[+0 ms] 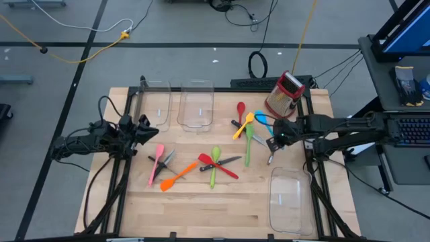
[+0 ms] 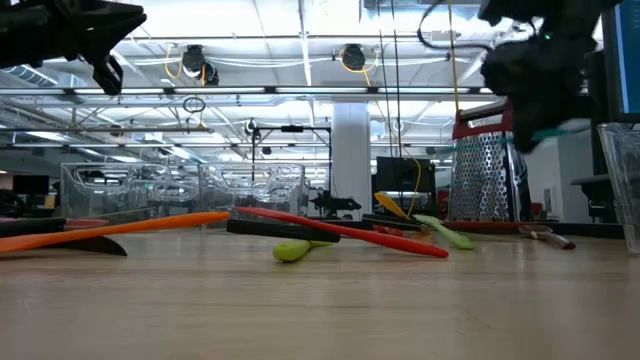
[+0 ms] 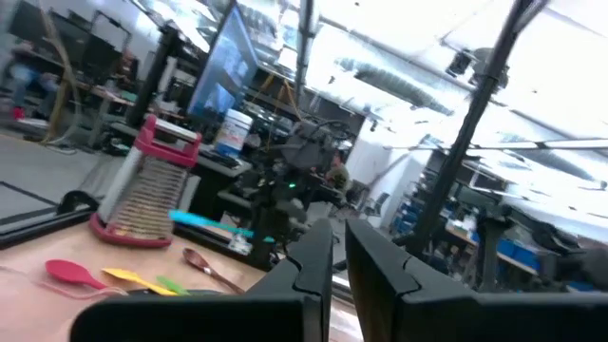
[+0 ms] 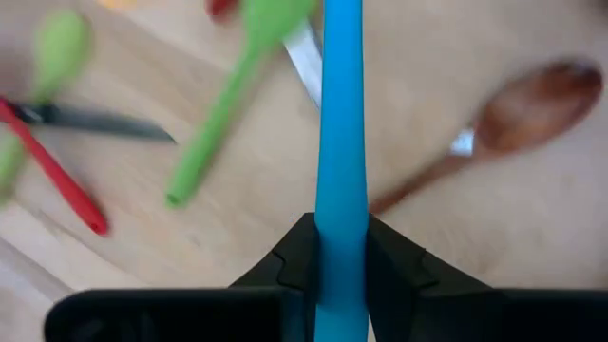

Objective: Pick & Place Kitchen Items
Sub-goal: Put the blue spatula into the left transparent bin

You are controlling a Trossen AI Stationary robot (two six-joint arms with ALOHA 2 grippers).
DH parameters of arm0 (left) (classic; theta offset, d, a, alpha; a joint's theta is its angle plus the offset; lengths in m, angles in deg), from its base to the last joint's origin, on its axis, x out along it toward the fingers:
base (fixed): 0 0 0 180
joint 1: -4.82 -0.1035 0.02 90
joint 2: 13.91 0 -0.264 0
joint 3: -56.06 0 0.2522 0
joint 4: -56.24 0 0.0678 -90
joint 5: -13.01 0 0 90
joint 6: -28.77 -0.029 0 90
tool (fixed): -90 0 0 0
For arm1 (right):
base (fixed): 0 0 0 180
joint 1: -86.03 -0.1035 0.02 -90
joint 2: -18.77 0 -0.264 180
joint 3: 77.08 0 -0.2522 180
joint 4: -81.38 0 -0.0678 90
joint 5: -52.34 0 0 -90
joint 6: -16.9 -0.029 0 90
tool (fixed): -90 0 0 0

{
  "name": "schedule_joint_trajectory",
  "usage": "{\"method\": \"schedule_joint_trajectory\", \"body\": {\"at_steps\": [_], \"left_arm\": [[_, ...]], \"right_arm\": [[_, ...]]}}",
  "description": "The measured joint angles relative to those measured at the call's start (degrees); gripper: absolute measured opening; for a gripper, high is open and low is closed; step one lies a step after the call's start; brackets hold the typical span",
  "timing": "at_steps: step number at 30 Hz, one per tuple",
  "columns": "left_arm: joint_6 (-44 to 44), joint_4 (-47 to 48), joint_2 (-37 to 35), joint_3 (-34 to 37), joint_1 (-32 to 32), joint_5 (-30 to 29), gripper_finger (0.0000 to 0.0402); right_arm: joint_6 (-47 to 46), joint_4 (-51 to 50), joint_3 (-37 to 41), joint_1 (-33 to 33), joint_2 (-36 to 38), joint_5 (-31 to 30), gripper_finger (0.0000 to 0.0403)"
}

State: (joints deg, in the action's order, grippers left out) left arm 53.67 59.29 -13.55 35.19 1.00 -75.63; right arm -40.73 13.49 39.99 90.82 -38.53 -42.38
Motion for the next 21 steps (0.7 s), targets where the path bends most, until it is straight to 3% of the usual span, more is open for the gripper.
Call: {"method": "schedule_joint_trajectory", "body": {"at_steps": [5, 12, 21], "left_arm": [[3.92, -0.12, 0.00, 0.00, 0.00, -4.24, 0.0037], [10.29, -0.15, 0.02, 0.00, -0.01, -4.46, 0.0037], [15.23, -1.97, 1.14, 0.00, -0.01, -4.18, 0.0037]], "right_arm": [[2.56, 15.54, -1.23, -0.01, -0.02, 0.26, 0.0048], [7.49, 43.50, -1.25, -0.01, -2.22, 2.16, 0.0048], [8.78, 71.14, -1.25, -0.03, -12.21, 12.62, 0.0048]]}}
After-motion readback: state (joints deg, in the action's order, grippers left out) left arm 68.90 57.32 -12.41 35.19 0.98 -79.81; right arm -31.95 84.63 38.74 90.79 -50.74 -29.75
